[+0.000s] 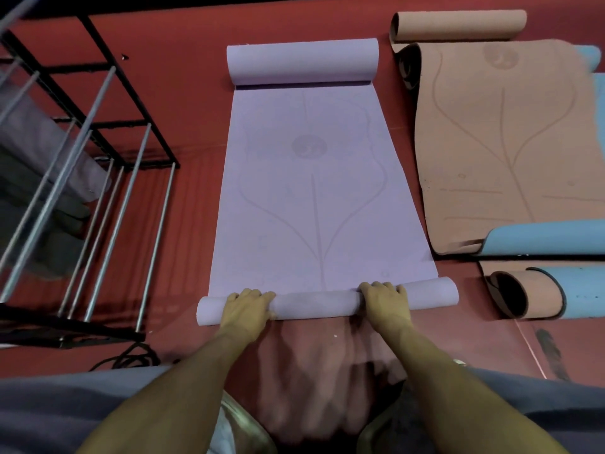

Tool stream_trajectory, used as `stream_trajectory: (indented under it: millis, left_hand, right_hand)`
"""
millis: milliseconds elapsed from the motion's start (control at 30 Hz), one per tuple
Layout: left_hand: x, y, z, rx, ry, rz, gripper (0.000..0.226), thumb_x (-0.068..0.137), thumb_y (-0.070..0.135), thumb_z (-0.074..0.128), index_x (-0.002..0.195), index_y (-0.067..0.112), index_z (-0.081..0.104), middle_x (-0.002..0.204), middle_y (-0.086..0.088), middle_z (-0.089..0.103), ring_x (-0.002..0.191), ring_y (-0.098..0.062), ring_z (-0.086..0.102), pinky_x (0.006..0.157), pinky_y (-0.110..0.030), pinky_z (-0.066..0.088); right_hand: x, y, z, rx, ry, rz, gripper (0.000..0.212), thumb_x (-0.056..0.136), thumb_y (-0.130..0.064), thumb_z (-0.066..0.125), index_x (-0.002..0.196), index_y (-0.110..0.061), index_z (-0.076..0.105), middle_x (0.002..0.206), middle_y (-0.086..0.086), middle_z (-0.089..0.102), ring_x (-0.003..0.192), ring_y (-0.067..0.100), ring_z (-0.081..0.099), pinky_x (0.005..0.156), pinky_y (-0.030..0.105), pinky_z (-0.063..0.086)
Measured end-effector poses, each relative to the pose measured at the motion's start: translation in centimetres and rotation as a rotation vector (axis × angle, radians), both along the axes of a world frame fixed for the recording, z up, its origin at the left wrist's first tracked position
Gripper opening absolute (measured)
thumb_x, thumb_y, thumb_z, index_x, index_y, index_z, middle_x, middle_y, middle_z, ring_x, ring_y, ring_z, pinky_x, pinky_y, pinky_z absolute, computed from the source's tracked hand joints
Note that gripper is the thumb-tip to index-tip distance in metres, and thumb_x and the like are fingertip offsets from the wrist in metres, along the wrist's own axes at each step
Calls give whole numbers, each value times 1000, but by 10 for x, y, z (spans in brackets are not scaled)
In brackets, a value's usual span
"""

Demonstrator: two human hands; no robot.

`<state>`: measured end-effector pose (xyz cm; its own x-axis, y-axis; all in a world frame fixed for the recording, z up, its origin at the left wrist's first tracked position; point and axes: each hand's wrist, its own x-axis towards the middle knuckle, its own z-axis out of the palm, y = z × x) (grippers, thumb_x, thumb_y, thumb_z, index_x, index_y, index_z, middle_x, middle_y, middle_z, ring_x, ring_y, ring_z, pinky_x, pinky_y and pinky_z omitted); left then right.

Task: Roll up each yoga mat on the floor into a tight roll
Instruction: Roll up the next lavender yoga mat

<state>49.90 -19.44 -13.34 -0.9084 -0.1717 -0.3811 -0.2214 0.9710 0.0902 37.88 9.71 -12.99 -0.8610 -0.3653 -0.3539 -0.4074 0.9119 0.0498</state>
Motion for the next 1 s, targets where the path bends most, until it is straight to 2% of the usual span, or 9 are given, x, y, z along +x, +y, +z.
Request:
stream_trajectory:
  millis: [200, 333, 433, 567, 700, 767, 867, 933, 1000]
  left_hand:
    - [-8, -3, 10, 127, -121, 63, 41, 99, 50, 59, 138, 40, 57, 129, 4, 66, 121, -22, 57, 100, -38, 41]
    - [-9, 1, 9, 204, -56, 212, 47, 92, 46, 71, 137, 41, 59, 127, 7, 66, 118, -20, 60, 101, -33, 41]
    - [-5, 7, 6, 126, 64, 185, 53, 90, 45, 73, 141, 44, 56, 130, 11, 57, 121, -17, 52, 106, -31, 35]
    - [-5, 17, 12, 84, 147, 155, 35, 94, 37, 69, 127, 40, 59, 116, 13, 57, 113, -17, 53, 93, -32, 36]
    - [-5, 20, 14, 87, 128, 181, 41, 93, 38, 56, 133, 39, 63, 122, 14, 61, 115, -16, 55, 99, -32, 37]
    - [-5, 25, 16, 85, 95, 179, 52, 86, 57, 49, 133, 39, 63, 127, 14, 59, 120, -17, 52, 109, -37, 32]
    - [-7, 28, 15, 29, 50, 150, 65, 75, 73, 53, 130, 41, 63, 134, 13, 55, 132, -19, 43, 121, -53, 14]
    - [-8, 25, 9, -17, 95, 134, 58, 75, 69, 67, 125, 40, 67, 131, 5, 54, 127, -24, 47, 120, -55, 19]
    - [-10, 22, 4, -44, 107, 117, 49, 83, 60, 71, 126, 37, 67, 123, 3, 56, 118, -25, 51, 115, -48, 29]
  right_hand:
    - [-12, -3, 12, 24, -109, -47, 25, 90, -8, 50, 109, -20, 38, 99, -1, 68, 106, 26, 66, 94, 40, 43]
    - [-9, -1, 0, -4, -42, -63, 29, 92, -9, 49, 116, -23, 54, 111, -1, 68, 109, 27, 58, 97, 39, 41]
    - [-6, 4, -8, -65, 109, -86, 29, 92, -17, 58, 116, -29, 68, 116, 3, 58, 104, 31, 50, 86, 38, 45]
    - [-12, 6, -7, -66, 40, -37, 39, 94, -23, 63, 132, -34, 63, 119, -1, 57, 111, 27, 49, 85, 35, 46]
    - [-5, -1, -5, -174, 120, -86, 28, 79, -10, 76, 102, -19, 64, 90, 0, 64, 87, 27, 56, 67, 34, 37]
    - [-3, 0, -8, -178, 123, -92, 25, 76, -16, 81, 96, -20, 66, 93, 0, 67, 90, 28, 56, 73, 35, 44]
    - [2, 4, -16, -238, 177, -142, 28, 74, -17, 84, 99, -21, 75, 118, 11, 66, 105, 36, 54, 95, 47, 50]
    - [8, 7, -21, -275, 196, -122, 31, 80, -24, 79, 110, -21, 75, 122, 14, 63, 108, 38, 52, 97, 50, 49]
    - [11, 11, -20, -247, 160, -47, 54, 79, -38, 74, 129, -19, 67, 127, 14, 60, 117, 40, 51, 104, 53, 46]
